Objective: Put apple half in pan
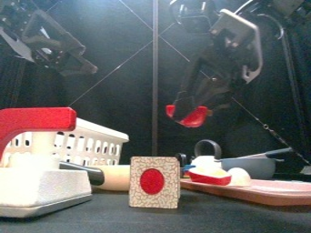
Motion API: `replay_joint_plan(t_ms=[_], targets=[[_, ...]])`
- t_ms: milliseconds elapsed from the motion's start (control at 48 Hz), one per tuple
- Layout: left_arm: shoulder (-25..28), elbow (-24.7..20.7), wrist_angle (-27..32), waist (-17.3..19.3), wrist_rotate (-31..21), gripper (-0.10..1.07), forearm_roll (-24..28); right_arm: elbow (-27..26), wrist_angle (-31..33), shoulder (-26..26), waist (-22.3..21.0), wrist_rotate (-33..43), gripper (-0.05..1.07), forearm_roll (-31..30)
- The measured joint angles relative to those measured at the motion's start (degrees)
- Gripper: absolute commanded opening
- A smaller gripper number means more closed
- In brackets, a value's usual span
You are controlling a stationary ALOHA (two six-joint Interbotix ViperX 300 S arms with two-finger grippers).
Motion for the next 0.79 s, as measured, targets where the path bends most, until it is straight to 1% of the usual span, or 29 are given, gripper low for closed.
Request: replay_joint_plan(t_ms=[83,188,354,500,667,792], targets=[[0.1,0.0,0.0,0.0,-0.1,1.00,0.0,-1.9,-0.9,1.5,-1.8,0.0,0.75,-1.9],[0.1,0.4,0.0,-0.1,-0.2,1.00,0.0,-3.9,-3.3,2.6,-3.6,0.0,0.75,-2.9],[0.1,1.3,0.1,-0.3,-0.2,1.00,0.1,-4.8,-7.0,4.2,-4.8,0.0,0.76,-3.3],[0.0,1.7,0.1,-0.4,0.1,1.00,0.3,-6.0,-7.5,6.5,-5.4,0.0,0.76,-2.5],[0.1,2.1,0.2,-0.3,0.3,1.00,3.3,-8.1,-7.1,8.3,-6.3,0.1,0.76,-2.4],[0.0,2.5,0.2,-0.4,0.0,1.00,5.9,-8.2,-6.9,8.3,-6.6,0.0,0.76,-2.2]])
